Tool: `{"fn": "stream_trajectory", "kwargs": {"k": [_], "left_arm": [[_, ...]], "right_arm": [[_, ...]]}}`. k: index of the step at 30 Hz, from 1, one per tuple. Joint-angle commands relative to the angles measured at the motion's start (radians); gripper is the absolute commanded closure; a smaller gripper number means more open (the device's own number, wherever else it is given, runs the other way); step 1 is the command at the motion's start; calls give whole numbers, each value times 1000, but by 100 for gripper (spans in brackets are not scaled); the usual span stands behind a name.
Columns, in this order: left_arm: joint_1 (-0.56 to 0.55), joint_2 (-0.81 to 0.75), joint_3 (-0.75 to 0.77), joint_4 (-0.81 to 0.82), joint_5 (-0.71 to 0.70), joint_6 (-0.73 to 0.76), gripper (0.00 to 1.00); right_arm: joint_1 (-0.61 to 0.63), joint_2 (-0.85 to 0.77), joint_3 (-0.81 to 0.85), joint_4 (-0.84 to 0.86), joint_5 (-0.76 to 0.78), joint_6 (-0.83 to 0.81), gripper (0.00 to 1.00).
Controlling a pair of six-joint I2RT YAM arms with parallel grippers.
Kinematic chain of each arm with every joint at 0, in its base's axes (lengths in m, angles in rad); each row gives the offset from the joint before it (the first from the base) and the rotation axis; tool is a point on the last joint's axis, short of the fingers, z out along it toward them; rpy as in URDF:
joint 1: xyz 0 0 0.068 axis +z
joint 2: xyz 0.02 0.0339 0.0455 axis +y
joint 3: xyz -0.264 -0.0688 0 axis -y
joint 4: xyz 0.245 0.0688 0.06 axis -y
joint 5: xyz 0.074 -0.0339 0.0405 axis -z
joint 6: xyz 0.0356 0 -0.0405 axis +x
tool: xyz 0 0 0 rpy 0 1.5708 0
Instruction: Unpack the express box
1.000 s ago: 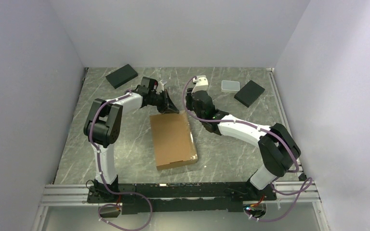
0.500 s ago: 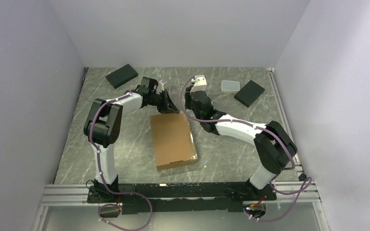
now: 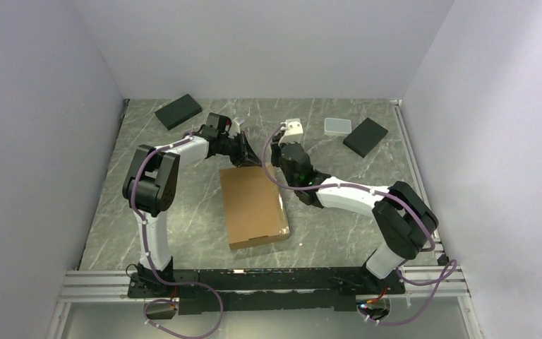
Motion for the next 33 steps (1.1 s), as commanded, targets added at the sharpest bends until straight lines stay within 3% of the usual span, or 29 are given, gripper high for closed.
{"fn": "stream_trajectory", "kwargs": {"k": [1, 18, 33], "left_arm": [[6, 10, -22, -50, -55, -1, 100], [6, 9, -30, -82, -119, -14, 100], [6, 1, -33, -85, -140, -12, 100]], "right_arm": [[24, -36, -54, -7, 19, -14, 100], [88, -96, -27, -162, 113, 68, 100], [105, -59, 147, -503, 135, 174, 100]]}}
